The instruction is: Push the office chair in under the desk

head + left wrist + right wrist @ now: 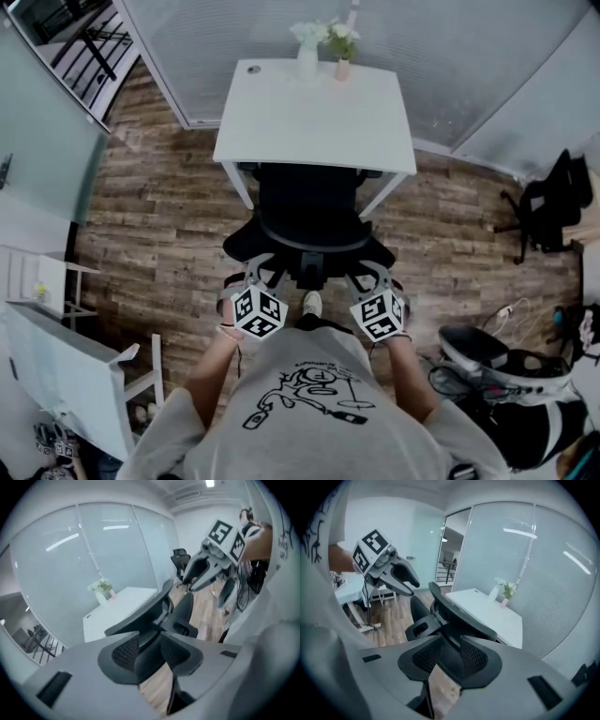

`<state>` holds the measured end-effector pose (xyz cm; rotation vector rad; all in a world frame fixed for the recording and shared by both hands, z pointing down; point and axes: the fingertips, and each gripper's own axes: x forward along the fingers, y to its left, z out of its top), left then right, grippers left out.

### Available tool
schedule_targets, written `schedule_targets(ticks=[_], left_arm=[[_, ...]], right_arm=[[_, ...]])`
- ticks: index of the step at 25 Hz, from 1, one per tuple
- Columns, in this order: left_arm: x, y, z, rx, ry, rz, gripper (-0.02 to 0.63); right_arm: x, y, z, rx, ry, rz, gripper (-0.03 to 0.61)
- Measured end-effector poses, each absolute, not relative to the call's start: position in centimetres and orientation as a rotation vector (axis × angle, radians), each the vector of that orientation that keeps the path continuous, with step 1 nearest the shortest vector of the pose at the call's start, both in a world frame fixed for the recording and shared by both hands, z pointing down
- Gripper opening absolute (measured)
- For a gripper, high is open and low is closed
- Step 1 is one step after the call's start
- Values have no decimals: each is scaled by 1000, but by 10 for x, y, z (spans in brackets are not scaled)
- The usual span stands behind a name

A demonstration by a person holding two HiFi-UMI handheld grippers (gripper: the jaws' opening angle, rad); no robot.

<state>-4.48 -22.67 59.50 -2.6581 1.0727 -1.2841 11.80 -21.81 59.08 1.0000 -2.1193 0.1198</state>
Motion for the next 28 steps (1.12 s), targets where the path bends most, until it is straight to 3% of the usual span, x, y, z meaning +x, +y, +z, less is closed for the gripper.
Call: schedule_targets(ticks=[7, 14, 28], left_arm=[[-9, -213, 517, -3087, 1207, -675, 62], [7, -197, 455, -3213, 1205, -191, 18], [6, -194, 455, -3211, 1203, -194, 17]], right_arm=[[77, -210, 521, 1108, -2379, 239, 102], [50, -191, 467, 1135, -2641, 443, 48], [49, -188, 454, 1167, -2694, 413, 35]])
